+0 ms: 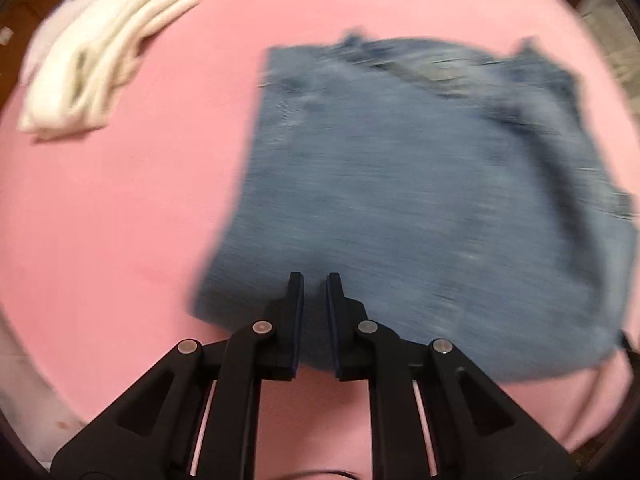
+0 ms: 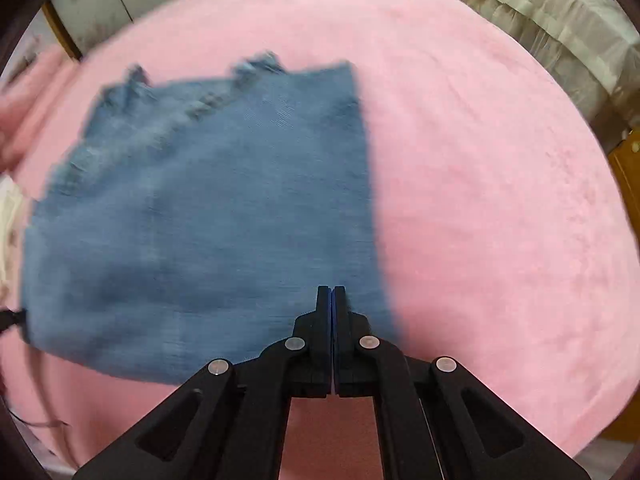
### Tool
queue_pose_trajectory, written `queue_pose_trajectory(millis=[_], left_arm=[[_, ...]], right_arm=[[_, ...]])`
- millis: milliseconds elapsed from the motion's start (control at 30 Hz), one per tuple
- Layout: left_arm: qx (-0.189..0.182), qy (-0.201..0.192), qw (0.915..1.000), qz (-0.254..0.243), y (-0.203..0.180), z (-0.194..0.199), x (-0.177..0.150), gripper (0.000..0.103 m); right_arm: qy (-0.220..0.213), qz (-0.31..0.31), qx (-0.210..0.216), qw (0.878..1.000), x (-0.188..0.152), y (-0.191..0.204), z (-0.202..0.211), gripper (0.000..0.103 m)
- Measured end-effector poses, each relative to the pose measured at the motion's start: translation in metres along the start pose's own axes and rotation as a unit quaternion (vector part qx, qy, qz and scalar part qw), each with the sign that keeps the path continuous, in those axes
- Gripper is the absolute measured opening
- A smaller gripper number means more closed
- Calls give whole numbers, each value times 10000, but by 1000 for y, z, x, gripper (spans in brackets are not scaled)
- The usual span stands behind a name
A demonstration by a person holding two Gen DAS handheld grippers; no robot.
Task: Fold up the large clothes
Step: 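Release the hem and smooth the folded jacket with both tools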
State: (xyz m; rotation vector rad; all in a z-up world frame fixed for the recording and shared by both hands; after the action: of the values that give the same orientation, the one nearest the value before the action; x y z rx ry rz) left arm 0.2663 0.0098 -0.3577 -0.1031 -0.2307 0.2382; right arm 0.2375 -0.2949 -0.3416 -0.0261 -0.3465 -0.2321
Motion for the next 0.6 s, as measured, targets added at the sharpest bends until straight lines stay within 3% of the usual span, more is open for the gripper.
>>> queue_pose_trajectory(millis=[100,133,200,267,367,467,600], left_arm=[[-971,228,9938,-484,-57,8,-29,10],[-1119,339,9909,-668,-74,7,-38,10],[-1287,476,9835,-1178,-105,4,-54,10],[-1282,487,9797,-1465,-125,-2,-62,10],[-1730,514,9764,-1188,-153,-12,-68,10],[-1717,383,9763,-1260,-171,-25,-58,10],[-1903,128,9770,-953,-184,-39,-22,10]], right_arm=[[69,-232,1090,9937,-24,45,19,0],[321,-252,1622,9859,-41,71,20,0],[615,-2,2064,9765,-64,109,15,0],[658,317,2063,9758,-76,128,10,0],[537,347,2226,9728,-79,154,-2,0],[542,390,2330,9702,-58,173,-23,0],[436,399,2524,9658,-16,203,-62,0]])
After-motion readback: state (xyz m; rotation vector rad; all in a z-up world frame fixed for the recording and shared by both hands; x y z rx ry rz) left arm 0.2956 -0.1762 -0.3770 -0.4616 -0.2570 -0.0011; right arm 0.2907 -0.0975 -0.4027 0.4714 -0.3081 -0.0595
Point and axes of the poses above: each gripper's, at about its wrist camera, not at the fingertips, and z roughly against the way its jaws point, y to its left, x to its top, the point moved 10 cm from there along -z, roughly the way its jaws point, and after that the axes turned 4 degrees about -x, right-handed, at the moved point
